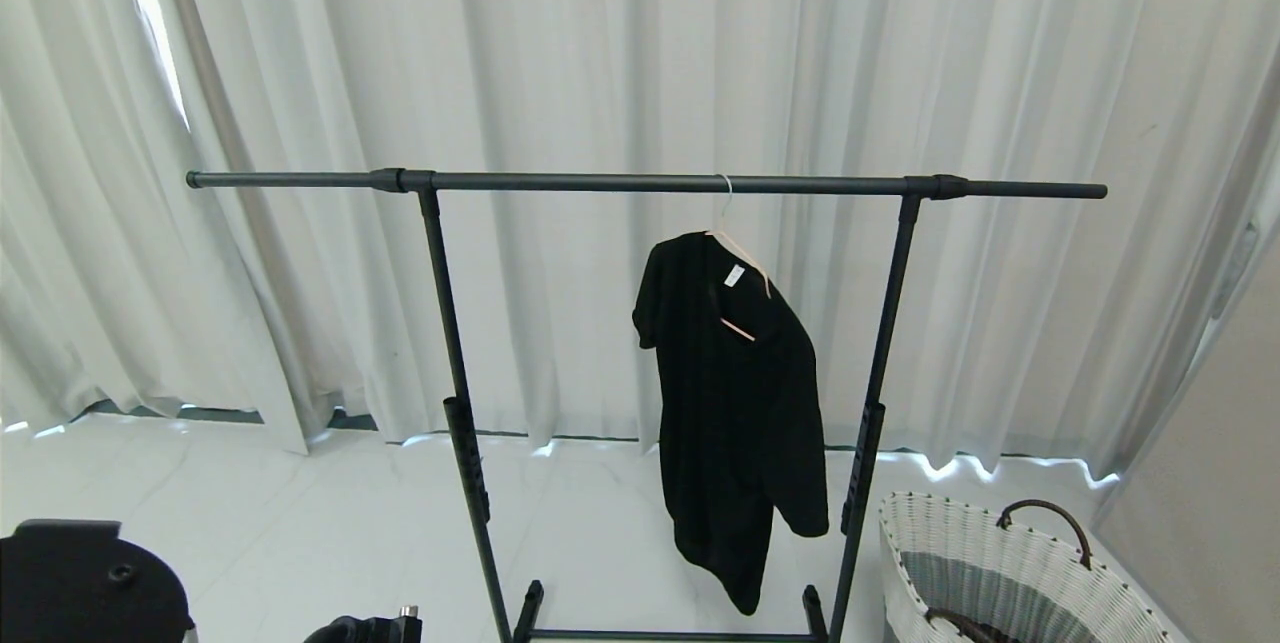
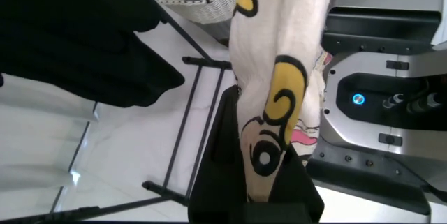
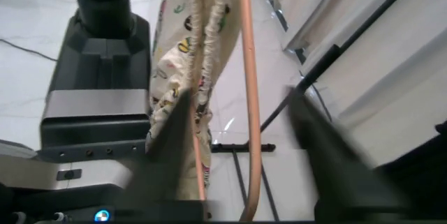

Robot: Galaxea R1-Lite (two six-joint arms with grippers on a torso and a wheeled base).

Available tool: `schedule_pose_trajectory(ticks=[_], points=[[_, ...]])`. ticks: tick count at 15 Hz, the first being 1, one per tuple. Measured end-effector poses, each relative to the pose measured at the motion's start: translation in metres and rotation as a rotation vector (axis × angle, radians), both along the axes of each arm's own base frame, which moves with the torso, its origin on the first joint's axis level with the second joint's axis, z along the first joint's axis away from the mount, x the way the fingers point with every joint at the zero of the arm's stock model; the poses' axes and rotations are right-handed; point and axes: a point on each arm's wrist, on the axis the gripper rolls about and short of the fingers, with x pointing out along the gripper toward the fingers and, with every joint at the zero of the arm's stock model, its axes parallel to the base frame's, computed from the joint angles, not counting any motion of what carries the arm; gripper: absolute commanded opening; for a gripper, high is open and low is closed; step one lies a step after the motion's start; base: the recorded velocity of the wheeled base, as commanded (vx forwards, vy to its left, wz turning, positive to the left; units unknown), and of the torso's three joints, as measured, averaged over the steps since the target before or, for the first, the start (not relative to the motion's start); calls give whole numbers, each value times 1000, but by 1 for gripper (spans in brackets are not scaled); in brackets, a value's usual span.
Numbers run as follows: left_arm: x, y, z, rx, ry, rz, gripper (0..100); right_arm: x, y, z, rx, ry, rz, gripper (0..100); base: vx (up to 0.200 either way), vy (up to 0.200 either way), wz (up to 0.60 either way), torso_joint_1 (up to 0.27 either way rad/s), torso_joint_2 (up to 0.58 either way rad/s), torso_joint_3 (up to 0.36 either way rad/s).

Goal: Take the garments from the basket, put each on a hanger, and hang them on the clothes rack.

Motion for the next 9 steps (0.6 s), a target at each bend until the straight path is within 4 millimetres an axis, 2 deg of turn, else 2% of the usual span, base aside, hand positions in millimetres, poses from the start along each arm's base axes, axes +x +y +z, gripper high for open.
schedule_pose_trajectory(ticks=[4, 6, 9], points=[[3, 7, -9, 31, 8, 55, 0, 2, -1, 0, -5, -11, -87, 100, 0, 0, 0, 0, 0, 0], [6, 18, -19, 66, -3, 145, 0, 2, -5, -3, -21, -5, -103, 100, 0, 0, 0, 0, 0, 0], [16, 30, -21, 80, -76, 333, 0, 1, -14, -11, -50, 51, -122, 100, 0, 0, 0, 0, 0, 0]])
